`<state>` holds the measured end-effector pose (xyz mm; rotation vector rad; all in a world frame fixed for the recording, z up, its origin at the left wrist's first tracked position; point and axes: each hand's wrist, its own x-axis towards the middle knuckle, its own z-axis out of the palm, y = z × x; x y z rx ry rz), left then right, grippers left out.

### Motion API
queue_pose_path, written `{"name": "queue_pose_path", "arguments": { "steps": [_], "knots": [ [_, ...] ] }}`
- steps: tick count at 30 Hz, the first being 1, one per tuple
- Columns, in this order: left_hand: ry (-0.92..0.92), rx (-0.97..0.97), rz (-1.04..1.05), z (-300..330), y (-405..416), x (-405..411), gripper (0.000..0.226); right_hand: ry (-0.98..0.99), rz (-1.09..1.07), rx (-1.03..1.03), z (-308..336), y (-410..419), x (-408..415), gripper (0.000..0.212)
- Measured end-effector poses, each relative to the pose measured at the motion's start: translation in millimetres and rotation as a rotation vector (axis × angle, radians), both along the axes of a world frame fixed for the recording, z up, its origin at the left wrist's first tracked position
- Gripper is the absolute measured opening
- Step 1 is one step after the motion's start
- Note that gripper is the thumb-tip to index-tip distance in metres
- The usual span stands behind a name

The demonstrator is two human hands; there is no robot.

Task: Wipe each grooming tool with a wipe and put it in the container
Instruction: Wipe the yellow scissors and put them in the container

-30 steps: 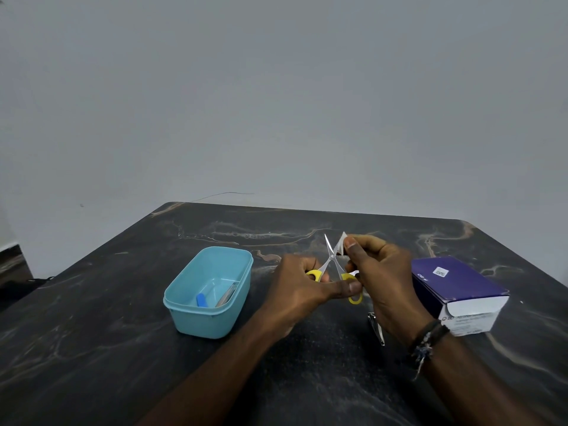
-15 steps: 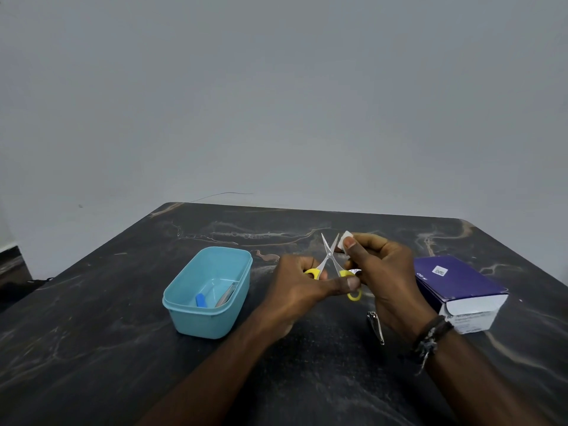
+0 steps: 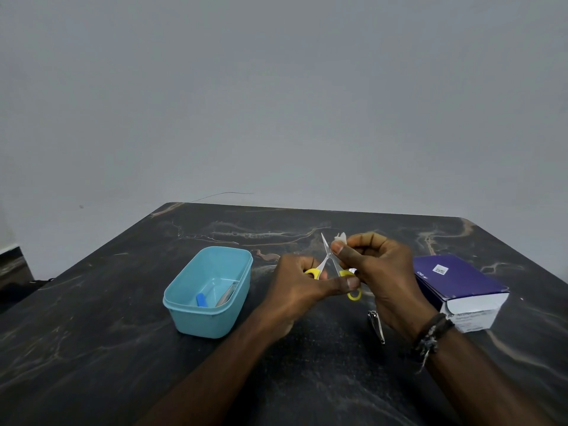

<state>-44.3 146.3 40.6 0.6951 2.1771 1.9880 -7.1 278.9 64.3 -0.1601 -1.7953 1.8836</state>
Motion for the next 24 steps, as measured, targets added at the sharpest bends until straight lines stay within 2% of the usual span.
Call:
{"name": "queue_pose_path", "arguments": {
  "steps": [3, 9, 15, 24],
  "knots": [
    [0.005, -0.004, -0.005, 0.1, 0.5, 0.3, 0.040, 0.003, 0.003, -0.024, 0.8, -0.4, 0.7, 0.020],
    [-0.003, 0.025, -0.016, 2.1, 0.6, 1.8, 0.039, 0.001, 0.008, -0.030, 3.4, -2.0, 3.6, 0.008],
    [-0.025, 0.037, -0.001, 5.1, 0.9, 4.0, 0.040, -0.044, 0.002, -0.045, 2.1, 0.5, 1.3, 0.011],
    [-0.073, 0.077, -0.013, 9.8, 1.6, 6.3, 0.043, -0.101, 0.024, -0.196, 5.8, -0.2, 0.2, 0.011]
  ]
}}
